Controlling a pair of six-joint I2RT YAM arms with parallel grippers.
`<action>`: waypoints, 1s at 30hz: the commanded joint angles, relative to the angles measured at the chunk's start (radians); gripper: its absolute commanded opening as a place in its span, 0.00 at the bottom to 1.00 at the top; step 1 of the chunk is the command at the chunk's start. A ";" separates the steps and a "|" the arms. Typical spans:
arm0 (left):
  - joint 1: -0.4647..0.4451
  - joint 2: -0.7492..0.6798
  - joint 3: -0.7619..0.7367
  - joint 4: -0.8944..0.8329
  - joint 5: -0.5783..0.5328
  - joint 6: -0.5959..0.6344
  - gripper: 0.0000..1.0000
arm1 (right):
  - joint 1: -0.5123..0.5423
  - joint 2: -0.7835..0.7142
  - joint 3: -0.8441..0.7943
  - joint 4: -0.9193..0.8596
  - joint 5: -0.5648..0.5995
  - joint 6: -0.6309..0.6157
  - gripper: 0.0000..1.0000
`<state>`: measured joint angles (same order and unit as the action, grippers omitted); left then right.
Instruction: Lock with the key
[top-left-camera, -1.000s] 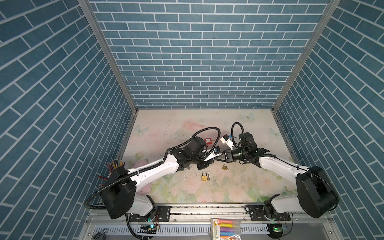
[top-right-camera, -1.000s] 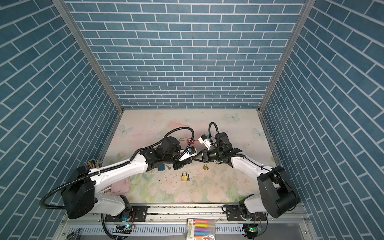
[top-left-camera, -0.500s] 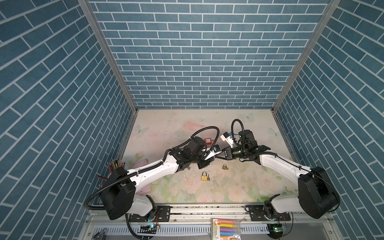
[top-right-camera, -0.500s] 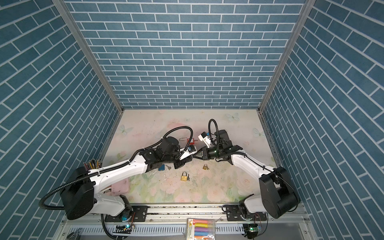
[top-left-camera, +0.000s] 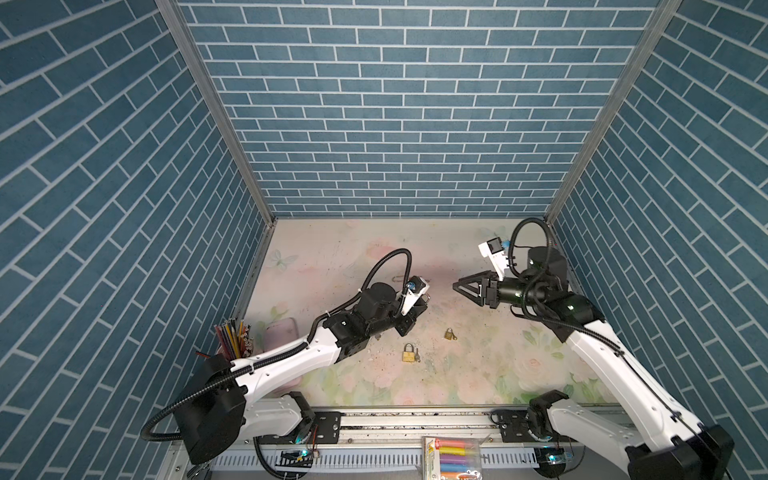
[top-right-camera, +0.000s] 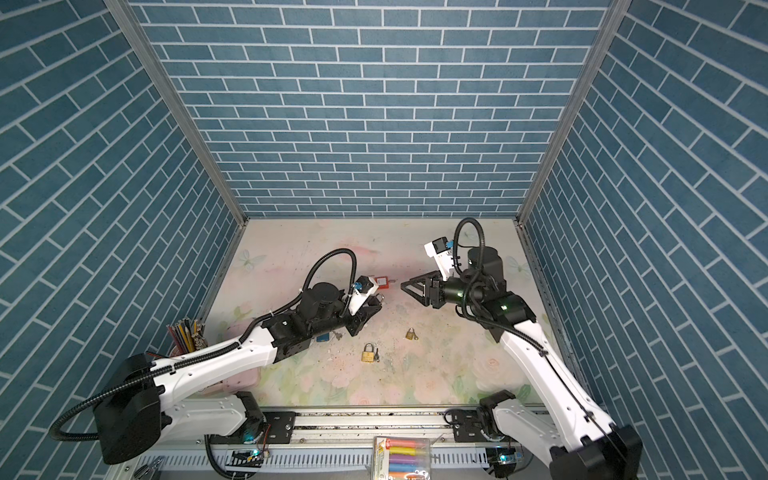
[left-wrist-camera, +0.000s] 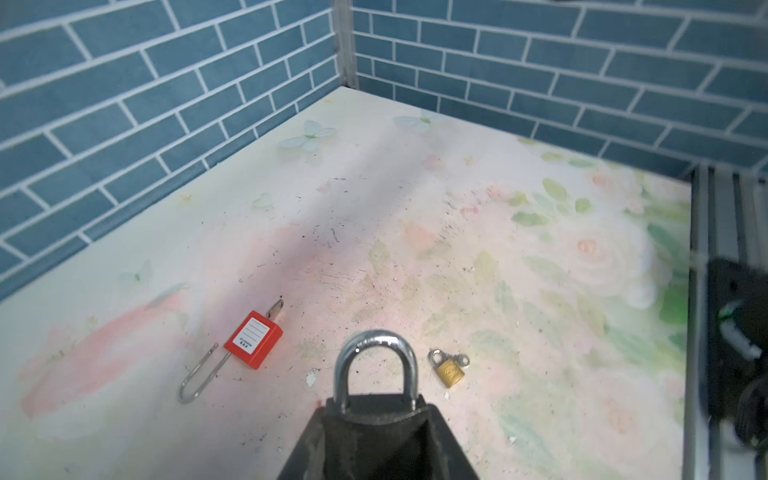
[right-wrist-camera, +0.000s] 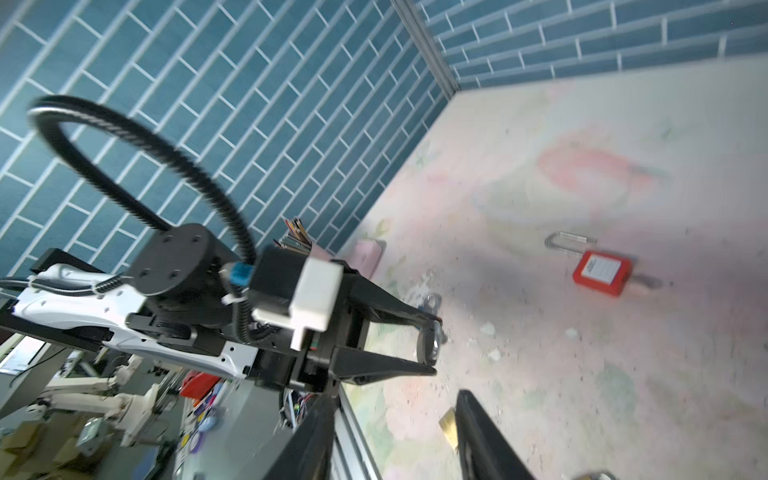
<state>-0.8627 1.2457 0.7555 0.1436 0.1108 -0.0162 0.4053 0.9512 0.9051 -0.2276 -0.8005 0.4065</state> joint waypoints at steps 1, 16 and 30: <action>0.004 0.009 0.075 0.071 -0.062 -0.307 0.00 | 0.004 -0.094 -0.145 0.183 0.093 0.050 0.47; 0.067 0.038 0.037 0.011 -0.165 -1.288 0.00 | 0.103 -0.121 -0.400 0.491 0.314 0.244 0.39; 0.071 0.032 -0.018 0.012 -0.146 -1.527 0.00 | 0.261 0.210 -0.253 0.568 0.293 0.191 0.35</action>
<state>-0.7986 1.2888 0.7395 0.1326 -0.0147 -1.4902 0.6502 1.1328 0.6212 0.2905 -0.5117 0.6121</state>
